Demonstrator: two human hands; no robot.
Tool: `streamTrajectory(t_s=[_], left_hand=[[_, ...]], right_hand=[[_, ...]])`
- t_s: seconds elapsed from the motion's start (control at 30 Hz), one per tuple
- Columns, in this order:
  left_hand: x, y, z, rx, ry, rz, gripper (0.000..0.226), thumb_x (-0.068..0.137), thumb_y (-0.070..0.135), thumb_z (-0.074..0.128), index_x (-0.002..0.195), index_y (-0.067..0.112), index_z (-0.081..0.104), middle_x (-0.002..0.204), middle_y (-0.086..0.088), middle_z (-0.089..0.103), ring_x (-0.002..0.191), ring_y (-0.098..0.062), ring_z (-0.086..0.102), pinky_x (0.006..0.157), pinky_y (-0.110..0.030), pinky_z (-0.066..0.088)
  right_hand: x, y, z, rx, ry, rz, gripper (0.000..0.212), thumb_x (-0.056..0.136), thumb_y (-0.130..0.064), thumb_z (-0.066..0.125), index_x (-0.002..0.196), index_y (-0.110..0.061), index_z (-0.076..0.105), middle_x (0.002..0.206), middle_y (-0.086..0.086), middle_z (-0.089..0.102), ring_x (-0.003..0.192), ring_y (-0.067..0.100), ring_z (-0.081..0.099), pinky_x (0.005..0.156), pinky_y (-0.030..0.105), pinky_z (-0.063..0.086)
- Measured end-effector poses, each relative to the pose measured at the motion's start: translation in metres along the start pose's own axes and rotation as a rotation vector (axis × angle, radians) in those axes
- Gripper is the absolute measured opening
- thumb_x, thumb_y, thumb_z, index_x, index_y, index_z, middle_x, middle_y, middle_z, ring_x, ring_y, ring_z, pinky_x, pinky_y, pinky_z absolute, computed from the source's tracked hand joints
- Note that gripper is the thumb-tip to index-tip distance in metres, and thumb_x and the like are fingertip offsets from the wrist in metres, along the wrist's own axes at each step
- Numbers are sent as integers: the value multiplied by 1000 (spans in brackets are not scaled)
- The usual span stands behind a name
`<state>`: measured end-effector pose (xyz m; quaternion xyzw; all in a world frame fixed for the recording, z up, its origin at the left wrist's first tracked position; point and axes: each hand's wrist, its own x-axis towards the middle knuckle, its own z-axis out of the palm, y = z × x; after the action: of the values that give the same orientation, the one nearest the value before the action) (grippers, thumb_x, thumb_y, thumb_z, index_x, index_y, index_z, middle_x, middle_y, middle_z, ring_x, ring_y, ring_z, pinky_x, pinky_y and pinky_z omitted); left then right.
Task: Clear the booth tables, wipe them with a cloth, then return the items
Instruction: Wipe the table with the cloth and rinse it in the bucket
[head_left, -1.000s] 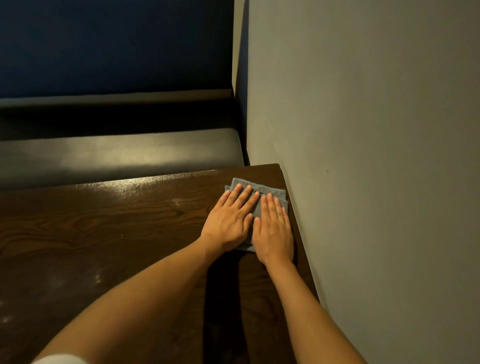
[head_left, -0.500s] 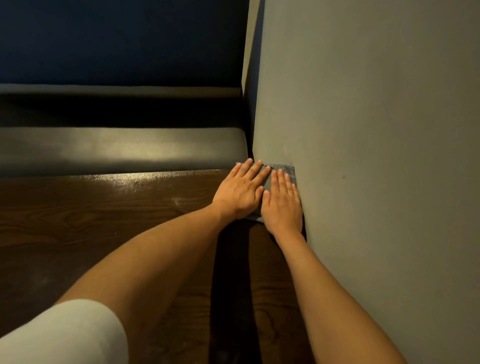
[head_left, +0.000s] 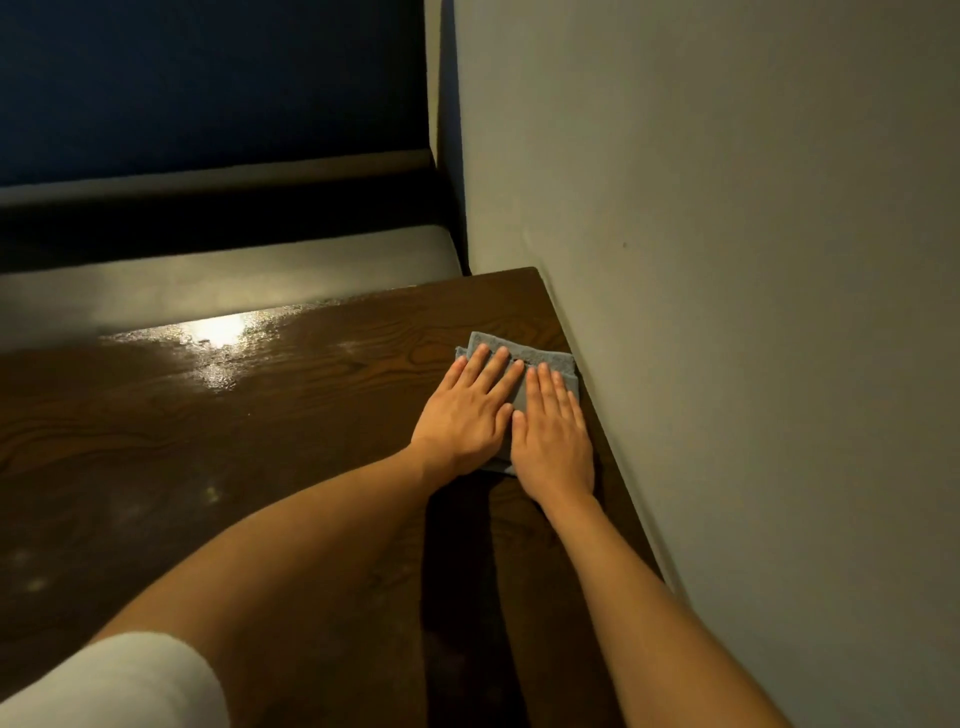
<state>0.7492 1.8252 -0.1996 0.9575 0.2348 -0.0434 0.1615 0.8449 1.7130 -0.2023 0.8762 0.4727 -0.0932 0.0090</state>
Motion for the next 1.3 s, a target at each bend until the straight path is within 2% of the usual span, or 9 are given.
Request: streamTrajectory(t_s=[0.3,0.57,0.73,0.83,0.97,1.07,1.2,1.3], left_hand=[[-65,66,23,60,-98,237,58,108,42,15,162,26,-1,169,-1,-6,154,-22,-15,125,-41,-10],[-125,139,59,105,-162,435,59,108,42,15,161,26,-2,169,-1,-7,154,-23,-16,125,-41,-11],[-160,175,78,111,-202,539,58,108,43,14,161,27,-3,169,0,-9,153,-21,-19,124,-41,-13],[-173,180,81,90,-216,564,58,108,43,14,161,29,-3,169,2,-9,153,-20,-19,123,-40,-15],[-193,174,83,66,-233,565,57,108,43,13,161,29,-5,169,2,-9,153,-20,-20,125,-41,-12],[-210,165,82,53,-255,573,57,108,44,13,161,30,-7,168,3,-12,152,-19,-22,125,-41,-12],[-219,162,78,50,-274,569,58,108,45,12,160,31,-9,167,4,-14,151,-19,-24,124,-40,-14],[-211,165,80,60,-278,575,58,107,45,12,159,32,-9,168,4,-13,151,-18,-24,124,-40,-14]], right_hand=[[-126,13,23,69,52,245,59,107,-39,17,158,-12,2,167,8,7,154,18,3,125,36,3],[-244,32,43,134,74,465,59,107,-40,17,157,-16,-1,167,6,6,153,16,1,124,33,1],[-305,33,55,111,92,580,65,98,-46,-6,155,-16,-3,165,6,3,151,16,-3,123,35,0],[-321,29,62,105,79,621,68,94,-46,-11,155,-15,-4,163,5,-1,150,17,-5,123,36,-2],[-335,16,67,91,70,628,66,97,-44,-7,155,-14,-1,162,5,-3,150,18,-4,122,37,-2],[-346,-1,71,136,63,648,64,99,-44,-3,156,-15,2,163,4,0,151,19,0,122,37,1],[-350,-9,69,151,50,682,62,102,-43,4,156,-14,12,164,8,18,152,23,15,122,41,14],[-344,-2,66,158,48,683,63,101,-46,1,156,-15,7,164,8,15,152,22,12,122,40,9]])
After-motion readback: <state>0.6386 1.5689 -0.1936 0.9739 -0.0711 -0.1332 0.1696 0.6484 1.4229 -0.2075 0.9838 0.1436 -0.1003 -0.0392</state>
